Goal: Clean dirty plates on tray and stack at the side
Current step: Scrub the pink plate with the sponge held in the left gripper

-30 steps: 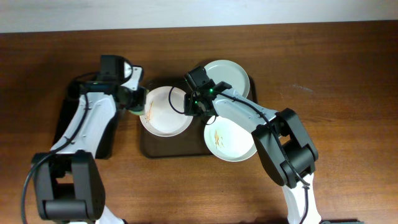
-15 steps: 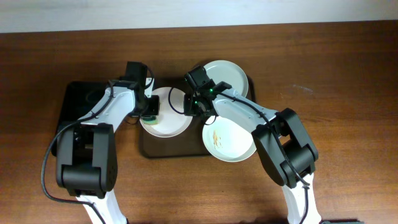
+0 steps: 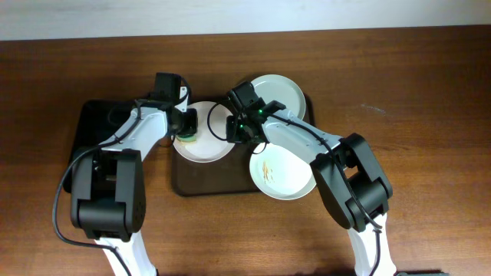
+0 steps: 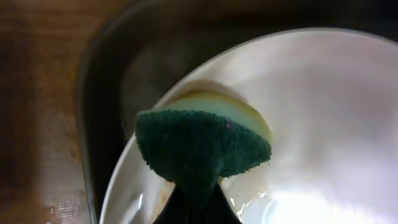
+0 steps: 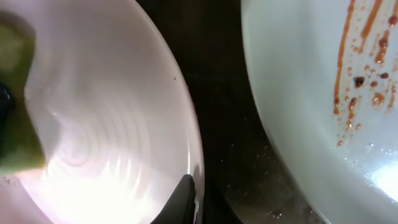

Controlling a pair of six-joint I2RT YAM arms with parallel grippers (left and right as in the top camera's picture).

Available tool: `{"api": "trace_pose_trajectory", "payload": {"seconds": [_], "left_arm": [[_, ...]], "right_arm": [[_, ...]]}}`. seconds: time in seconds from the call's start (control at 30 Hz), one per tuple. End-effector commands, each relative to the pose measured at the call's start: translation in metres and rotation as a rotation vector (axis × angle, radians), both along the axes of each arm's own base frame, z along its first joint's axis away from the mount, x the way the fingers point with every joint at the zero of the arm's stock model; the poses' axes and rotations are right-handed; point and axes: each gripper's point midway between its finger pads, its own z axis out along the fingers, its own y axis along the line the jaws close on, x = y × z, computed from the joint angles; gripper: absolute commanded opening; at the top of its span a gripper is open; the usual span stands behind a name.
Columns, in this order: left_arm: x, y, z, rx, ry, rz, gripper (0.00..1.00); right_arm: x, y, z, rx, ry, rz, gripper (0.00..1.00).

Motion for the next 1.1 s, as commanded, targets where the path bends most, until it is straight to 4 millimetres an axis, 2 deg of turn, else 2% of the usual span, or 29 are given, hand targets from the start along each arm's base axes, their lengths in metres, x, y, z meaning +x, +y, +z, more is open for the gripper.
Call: {"api": "trace_pose_trajectory", "payload": {"seconds": [0.0, 0.13, 0.2, 0.27, 0.33, 0.43, 0.5, 0.6, 0.7, 0.83, 0.93, 1.07], "left_arm": [[-0.001, 0.001, -0.012, 0.027, 0.008, -0.007, 0.01], [-0.013, -0.003, -0.004, 0.008, 0.077, -0.015, 0.01], [-0.055, -0.003, -0.012, -0.012, 0.262, 0.016, 0.01], [-0.065, -0.004, -0.014, -0.017, 0.302, 0.013, 0.01], [-0.052, -0.014, -0.011, -0.065, 0.247, -0.033, 0.01], [-0.029, -0.052, 0.004, -0.254, 0.127, -0.162, 0.01], [-0.021, -0.061, 0.010, -0.305, 0.088, -0.186, 0.01], [-0.022, -0.047, 0.004, -0.237, 0.104, -0.141, 0.01], [-0.033, -0.004, -0.010, -0.027, 0.172, 0.044, 0.01], [-0.044, 0.030, -0.013, 0.165, 0.208, 0.096, 0.01], [-0.043, 0.028, -0.003, 0.158, 0.220, 0.092, 0.01], [-0.041, 0.015, 0.023, 0.092, 0.257, 0.071, 0.01]], "right_arm": [[-0.003, 0.005, -0.009, -0.005, 0.015, 0.015, 0.06], [-0.004, 0.004, -0.009, -0.005, 0.016, 0.015, 0.06], [-0.004, 0.005, -0.009, -0.005, 0.016, 0.015, 0.07], [-0.004, 0.005, -0.009, -0.005, 0.016, 0.015, 0.06], [-0.004, 0.005, -0.009, -0.005, 0.016, 0.015, 0.06], [-0.004, 0.004, -0.009, -0.006, 0.017, 0.015, 0.06], [-0.004, 0.004, -0.009, -0.006, 0.017, 0.015, 0.06], [-0.004, 0.004, -0.009, -0.006, 0.019, 0.016, 0.06], [-0.006, 0.007, -0.009, 0.008, 0.029, 0.023, 0.06], [-0.006, 0.007, -0.009, 0.008, 0.029, 0.023, 0.06], [-0.006, 0.007, -0.009, 0.008, 0.029, 0.022, 0.06], [-0.006, 0.006, -0.009, 0.007, 0.030, 0.022, 0.06]]}}
